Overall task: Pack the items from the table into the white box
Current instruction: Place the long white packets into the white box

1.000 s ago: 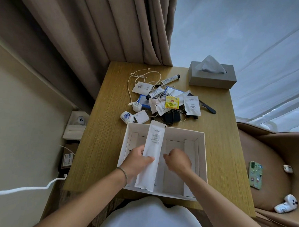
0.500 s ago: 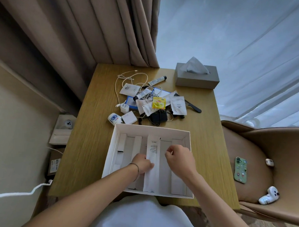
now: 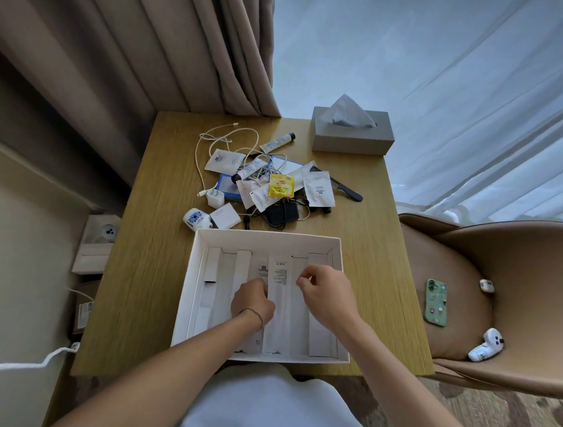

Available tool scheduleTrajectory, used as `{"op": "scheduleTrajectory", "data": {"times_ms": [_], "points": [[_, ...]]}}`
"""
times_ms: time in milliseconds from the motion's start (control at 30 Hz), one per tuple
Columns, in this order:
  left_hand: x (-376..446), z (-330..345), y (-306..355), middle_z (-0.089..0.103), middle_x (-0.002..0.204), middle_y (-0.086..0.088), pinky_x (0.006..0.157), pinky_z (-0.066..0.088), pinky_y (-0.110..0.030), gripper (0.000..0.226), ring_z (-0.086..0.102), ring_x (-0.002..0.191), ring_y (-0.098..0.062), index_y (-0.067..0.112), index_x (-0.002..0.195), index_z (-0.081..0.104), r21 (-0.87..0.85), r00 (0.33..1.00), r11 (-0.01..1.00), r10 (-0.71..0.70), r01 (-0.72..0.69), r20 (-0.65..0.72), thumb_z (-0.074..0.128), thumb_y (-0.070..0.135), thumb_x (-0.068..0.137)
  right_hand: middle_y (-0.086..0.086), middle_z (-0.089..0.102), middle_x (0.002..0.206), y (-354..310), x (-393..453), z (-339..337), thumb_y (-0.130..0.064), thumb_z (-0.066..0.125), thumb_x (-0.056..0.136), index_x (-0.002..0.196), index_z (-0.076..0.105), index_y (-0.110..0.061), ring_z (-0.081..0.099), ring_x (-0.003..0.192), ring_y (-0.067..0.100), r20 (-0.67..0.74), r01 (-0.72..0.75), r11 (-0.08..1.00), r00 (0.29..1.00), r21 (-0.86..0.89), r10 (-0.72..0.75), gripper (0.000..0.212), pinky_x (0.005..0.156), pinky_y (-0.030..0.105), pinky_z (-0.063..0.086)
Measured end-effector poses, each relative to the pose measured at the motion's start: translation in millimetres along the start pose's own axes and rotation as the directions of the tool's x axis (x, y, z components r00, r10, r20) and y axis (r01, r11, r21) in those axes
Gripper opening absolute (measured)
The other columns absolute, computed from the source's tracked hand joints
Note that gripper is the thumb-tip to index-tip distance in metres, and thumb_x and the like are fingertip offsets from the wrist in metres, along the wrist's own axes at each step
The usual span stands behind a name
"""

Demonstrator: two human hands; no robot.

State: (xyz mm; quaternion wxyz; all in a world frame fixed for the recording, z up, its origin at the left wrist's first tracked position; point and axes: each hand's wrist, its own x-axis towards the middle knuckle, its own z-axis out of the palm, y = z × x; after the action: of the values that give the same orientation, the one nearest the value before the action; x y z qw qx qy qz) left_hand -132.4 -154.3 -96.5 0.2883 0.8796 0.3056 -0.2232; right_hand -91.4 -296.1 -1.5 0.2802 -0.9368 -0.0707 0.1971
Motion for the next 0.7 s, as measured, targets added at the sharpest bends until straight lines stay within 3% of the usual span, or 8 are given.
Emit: {"op": "scheduleTrajectory", "data": {"times_ms": [100, 200, 267, 367, 500, 700], "points": [[-4, -1, 1, 0.065, 0.092, 0.002, 0.06, 0.046, -0.027, 0.019, 0.057, 0.075, -0.016, 0.023, 0.095, 0.055, 0.047, 0.998, 0.997, 0.061, -0.06, -0.021, 0.066, 0.015, 0.081, -0.013, 0.069, 0.083, -2, 0, -2, -0.023, 0.056, 0.095, 0.089, 0.073, -0.022, 0.06, 0.053, 0.004, 0.008, 0.007, 0.999, 1.0, 0.032, -0.007, 0.018, 0.041, 0.011, 0.036], [-8, -7, 2, 0.066, 0.101, 0.001, 0.062, 0.044, -0.027, 0.03, 0.059, 0.079, -0.018, 0.025, 0.111, 0.05, 0.067, 0.994, 0.992, 0.108, -0.107, -0.013, 0.065, 0.024, 0.085, -0.013, 0.069, 0.072, -5, 5, -8, -0.022, 0.057, 0.094, 0.084, 0.073, -0.023, 0.063, 0.057, 0.009, 0.007, 0.007, 0.998, 1.0, 0.065, -0.007, 0.019, 0.049, 0.025, 0.05], [-12, -17, 3, 0.068, 0.105, 0.002, 0.065, 0.046, -0.027, 0.029, 0.063, 0.084, -0.017, 0.025, 0.117, 0.052, 0.048, 0.988, 0.987, 0.153, -0.151, -0.034, 0.061, 0.028, 0.09, -0.011, 0.069, 0.067, -8, 11, -15, -0.022, 0.057, 0.093, 0.082, 0.073, -0.023, 0.061, 0.054, 0.009, -0.019, 0.02, 0.994, 1.0, 0.106, -0.018, 0.02, 0.05, 0.028, 0.049], [-23, -40, 5, 0.069, 0.092, 0.01, 0.068, 0.056, -0.027, 0.016, 0.062, 0.078, -0.006, 0.029, 0.107, 0.062, -0.052, 0.962, 0.97, 0.23, -0.239, -0.148, 0.056, 0.026, 0.092, -0.009, 0.07, 0.068, -17, 25, -29, -0.023, 0.057, 0.094, 0.083, 0.073, -0.024, 0.063, 0.058, 0.008, -0.061, 0.053, 0.988, 0.997, 0.147, -0.044, 0.019, 0.054, 0.033, 0.055], [-39, -80, 13, 0.066, 0.086, 0.017, 0.068, 0.058, -0.021, 0.012, 0.062, 0.078, 0.001, 0.033, 0.096, 0.066, -0.136, 0.879, 0.896, 0.37, -0.424, -0.302, 0.062, 0.022, 0.092, -0.007, 0.07, 0.068, -30, 51, -52, -0.025, 0.058, 0.093, 0.087, 0.074, -0.021, 0.068, 0.064, 0.015, -0.12, 0.091, 0.983, 0.99, 0.16, -0.073, 0.017, 0.063, 0.041, 0.059], [-27, -140, 40, 0.067, 0.09, 0.013, 0.069, 0.05, -0.012, 0.022, 0.062, 0.085, -0.001, 0.026, 0.096, 0.068, -0.189, 0.794, 0.82, 0.423, -0.54, -0.436, 0.062, 0.007, 0.088, -0.013, 0.067, 0.072, -44, 105, -70, -0.024, 0.059, 0.093, 0.091, 0.076, -0.019, 0.066, 0.068, 0.01, -0.12, 0.147, 0.976, 0.984, 0.16, -0.128, 0.017, 0.061, 0.034, 0.057]]}}
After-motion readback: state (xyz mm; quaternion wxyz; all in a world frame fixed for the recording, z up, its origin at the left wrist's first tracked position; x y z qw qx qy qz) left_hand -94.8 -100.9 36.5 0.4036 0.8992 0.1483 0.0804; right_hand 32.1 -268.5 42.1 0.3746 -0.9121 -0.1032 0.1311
